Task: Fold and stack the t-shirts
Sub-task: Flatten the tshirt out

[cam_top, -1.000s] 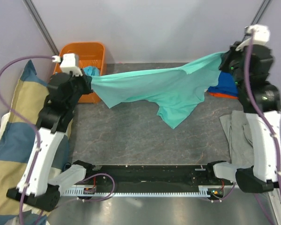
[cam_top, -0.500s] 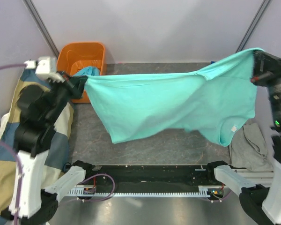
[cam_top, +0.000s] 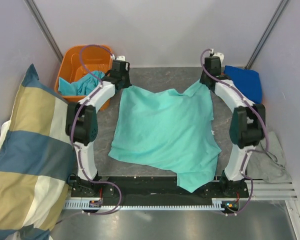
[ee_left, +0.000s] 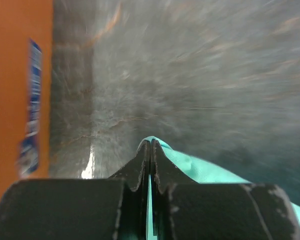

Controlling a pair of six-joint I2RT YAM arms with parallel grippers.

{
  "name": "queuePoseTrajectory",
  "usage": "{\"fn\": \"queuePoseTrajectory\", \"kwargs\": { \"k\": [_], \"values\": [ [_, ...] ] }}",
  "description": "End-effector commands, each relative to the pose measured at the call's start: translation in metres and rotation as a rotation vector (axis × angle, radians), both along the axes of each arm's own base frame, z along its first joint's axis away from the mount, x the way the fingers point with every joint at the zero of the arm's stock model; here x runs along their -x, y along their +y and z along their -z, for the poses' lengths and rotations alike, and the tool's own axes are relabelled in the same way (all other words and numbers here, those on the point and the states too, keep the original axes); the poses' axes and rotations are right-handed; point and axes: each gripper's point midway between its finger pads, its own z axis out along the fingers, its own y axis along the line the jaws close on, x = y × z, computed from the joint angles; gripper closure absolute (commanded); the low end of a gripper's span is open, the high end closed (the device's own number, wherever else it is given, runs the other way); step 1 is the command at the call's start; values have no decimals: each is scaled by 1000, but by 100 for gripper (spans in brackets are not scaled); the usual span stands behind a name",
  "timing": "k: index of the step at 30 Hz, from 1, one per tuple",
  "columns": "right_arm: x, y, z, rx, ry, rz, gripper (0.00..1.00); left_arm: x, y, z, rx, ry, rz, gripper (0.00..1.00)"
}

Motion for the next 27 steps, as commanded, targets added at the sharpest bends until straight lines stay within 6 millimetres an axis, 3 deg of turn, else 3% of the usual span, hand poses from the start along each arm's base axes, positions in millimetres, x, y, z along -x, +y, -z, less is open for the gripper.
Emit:
{"fn": "queuePoseTrajectory", "kwargs": {
  "k": [1,2,3,8,11,18,21,23,24,25,26,27],
  "values": [
    [-45,2,32,-11,-47,-1,100,-50,7,21,-67,-64,-80,98],
    [-52,4,56,-9,-11,-4,100,-54,9,29,-81,-56,-90,98],
    [-55,4,67,-12,3,-9,100,-56,10,37,-90,-46,-101,98],
    [-65,3,100,-17,44,-13,100,-68,16,63,-142,-32,-125,98],
    [-67,-2,108,-16,52,-9,100,-72,18,70,-164,-31,-126,98],
    [-82,-12,110,-21,36,5,97,-86,18,65,-200,-72,-111,98],
    [-90,-16,110,-29,28,5,86,-91,16,67,-211,-77,-96,97],
    [-95,-15,112,-35,22,-1,51,-92,17,67,-219,-78,-94,85],
    [-98,-17,111,-35,17,2,26,-94,19,65,-228,-83,-100,75],
    [-101,-17,109,-35,7,3,16,-94,21,63,-234,-89,-112,51],
    [-102,-20,106,-28,-4,10,5,-93,24,61,-244,-90,-128,38],
    [-105,-22,99,-26,-29,10,2,-93,29,56,-254,-100,-155,23]
  ]
}}
